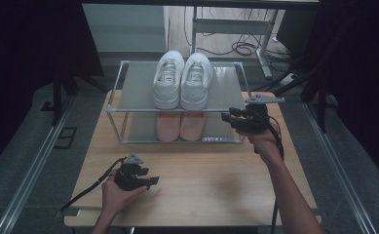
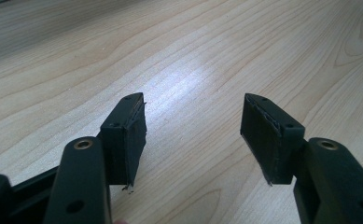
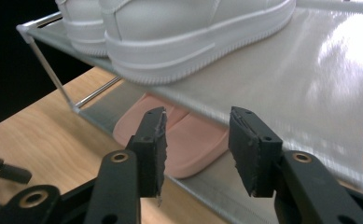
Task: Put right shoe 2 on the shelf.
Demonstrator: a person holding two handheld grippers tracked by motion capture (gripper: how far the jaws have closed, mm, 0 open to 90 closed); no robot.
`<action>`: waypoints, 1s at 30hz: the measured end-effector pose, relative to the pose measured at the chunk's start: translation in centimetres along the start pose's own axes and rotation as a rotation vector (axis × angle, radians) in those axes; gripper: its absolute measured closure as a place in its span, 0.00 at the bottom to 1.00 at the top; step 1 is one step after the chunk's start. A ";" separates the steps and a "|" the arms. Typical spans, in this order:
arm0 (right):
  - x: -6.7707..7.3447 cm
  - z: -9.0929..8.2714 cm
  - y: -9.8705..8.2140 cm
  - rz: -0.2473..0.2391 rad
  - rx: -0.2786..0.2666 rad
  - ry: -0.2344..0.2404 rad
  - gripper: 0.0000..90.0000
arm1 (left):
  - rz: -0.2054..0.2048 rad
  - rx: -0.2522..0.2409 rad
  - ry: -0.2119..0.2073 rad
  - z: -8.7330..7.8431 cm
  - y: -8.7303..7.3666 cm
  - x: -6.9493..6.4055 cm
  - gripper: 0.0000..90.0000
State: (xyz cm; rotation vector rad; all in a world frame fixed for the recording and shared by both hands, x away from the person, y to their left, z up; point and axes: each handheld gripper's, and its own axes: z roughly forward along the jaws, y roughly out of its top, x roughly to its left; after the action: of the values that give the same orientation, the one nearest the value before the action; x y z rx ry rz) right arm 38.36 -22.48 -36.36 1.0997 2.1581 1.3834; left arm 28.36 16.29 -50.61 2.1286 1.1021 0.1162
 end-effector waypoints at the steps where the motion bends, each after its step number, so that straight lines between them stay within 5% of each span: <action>1: -0.1 -0.2 -0.4 0.000 -0.001 0.001 0.61 | 0.001 -0.001 0.000 0.0 0.0 0.0 0.45; 15: -0.1 -3.0 -7.8 -0.017 0.010 0.009 0.55 | -0.006 -0.010 -0.001 0.2 -0.1 -0.2 0.45; 30: -1.9 -2.8 -16.0 0.087 0.069 -0.013 0.54 | -0.012 -0.001 -0.004 0.4 -0.1 -0.3 0.45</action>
State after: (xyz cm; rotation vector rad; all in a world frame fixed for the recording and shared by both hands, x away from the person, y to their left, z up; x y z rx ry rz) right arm 31.00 -29.14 -49.40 1.2384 2.1876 1.3435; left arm 28.23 15.92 -50.91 2.1203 1.1122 0.1065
